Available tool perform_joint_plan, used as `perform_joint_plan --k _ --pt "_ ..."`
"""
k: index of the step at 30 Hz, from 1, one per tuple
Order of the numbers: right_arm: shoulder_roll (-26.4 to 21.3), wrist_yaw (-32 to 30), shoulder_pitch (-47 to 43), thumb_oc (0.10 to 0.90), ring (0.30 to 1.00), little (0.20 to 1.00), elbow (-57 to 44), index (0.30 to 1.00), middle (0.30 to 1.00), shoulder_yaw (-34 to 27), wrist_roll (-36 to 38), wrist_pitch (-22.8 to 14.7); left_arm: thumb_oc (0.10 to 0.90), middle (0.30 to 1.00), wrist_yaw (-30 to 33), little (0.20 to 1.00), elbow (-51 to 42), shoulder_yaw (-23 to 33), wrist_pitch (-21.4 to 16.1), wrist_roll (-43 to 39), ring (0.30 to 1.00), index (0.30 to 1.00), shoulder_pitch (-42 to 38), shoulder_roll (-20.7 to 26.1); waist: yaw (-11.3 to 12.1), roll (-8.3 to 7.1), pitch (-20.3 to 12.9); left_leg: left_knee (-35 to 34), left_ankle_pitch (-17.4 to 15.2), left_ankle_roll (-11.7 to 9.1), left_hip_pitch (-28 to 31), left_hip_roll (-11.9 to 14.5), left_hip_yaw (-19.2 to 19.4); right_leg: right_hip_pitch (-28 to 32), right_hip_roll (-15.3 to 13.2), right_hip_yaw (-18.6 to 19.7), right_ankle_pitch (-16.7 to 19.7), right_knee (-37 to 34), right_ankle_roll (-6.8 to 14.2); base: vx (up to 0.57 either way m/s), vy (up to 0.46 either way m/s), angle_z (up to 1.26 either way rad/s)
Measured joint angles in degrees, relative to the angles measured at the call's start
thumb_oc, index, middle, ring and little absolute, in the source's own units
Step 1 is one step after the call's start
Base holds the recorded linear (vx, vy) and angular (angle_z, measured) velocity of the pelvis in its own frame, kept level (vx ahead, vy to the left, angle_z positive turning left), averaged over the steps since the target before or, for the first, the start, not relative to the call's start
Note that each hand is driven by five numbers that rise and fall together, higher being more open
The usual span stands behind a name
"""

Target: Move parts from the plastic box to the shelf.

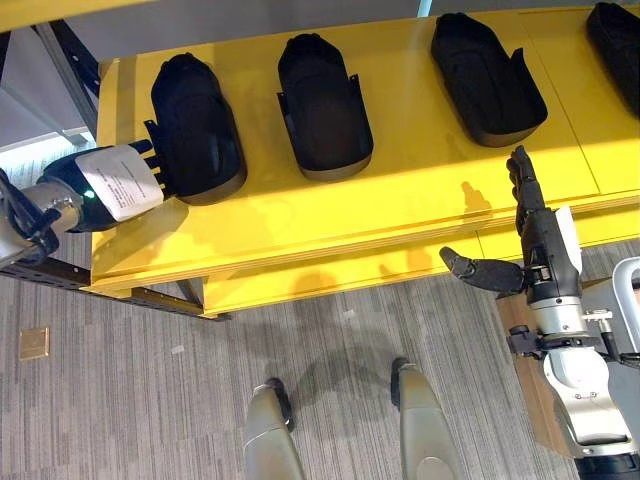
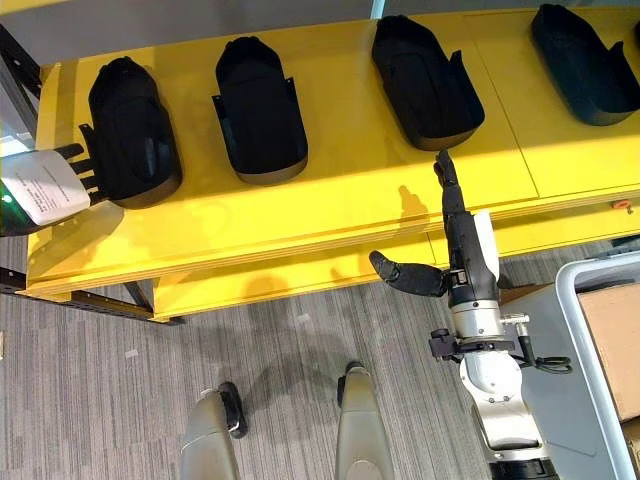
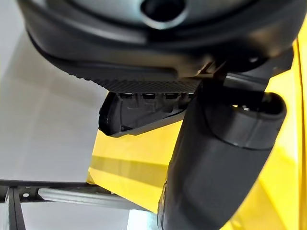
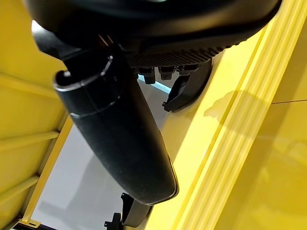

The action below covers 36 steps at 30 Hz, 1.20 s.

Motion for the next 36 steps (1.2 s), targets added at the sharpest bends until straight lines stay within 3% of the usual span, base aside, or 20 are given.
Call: perform_joint_plan --k 19,28,36 --pt "0.01 0.28 1.18 0.9 1.0 1.0 -0.25 1.0 1.0 -0.06 -0.02 0.19 0.9 1.0 -1.24 1.0 4.74 -0.09 0.07 2.26 1.0 1.0 1.56 -0.2 0.09 -0.01 -0.02 0.09 -0.05 0.08 0.02 0.03 0.72 -0.64 0.06 0.81 0.05 0.2 0.08 0.0 0.003 -0.01" --pt "0.0 0.38 2.17 0.9 1.0 1.0 -0.27 1.0 1.0 -0.23 -0.02 0.29 0.9 1.0 -1.25 1.0 6.36 7.59 0.31 2.45 1.0 1.0 9.43 -0.63 0.05 -0.03 -0.03 0.17 -0.04 0.08 0.03 0.06 1.06 -1.26 0.13 1.32 0.05 0.75 0.08 0.0 0.002 -0.01" --pt "-0.01 0.23 2.18 0.9 1.0 1.0 -0.37 1.0 1.0 -1.24 -0.13 0.31 0.9 1.0 -0.62 1.0 8.32 19.14 0.48 1.97 1.0 1.0 17.78 -2.87 0.25 0.0 -0.06 0.43 -0.03 0.09 -0.17 0.04 0.94 -1.44 0.11 1.31 0.02 1.22 0.04 0.0 0.0 0.0"
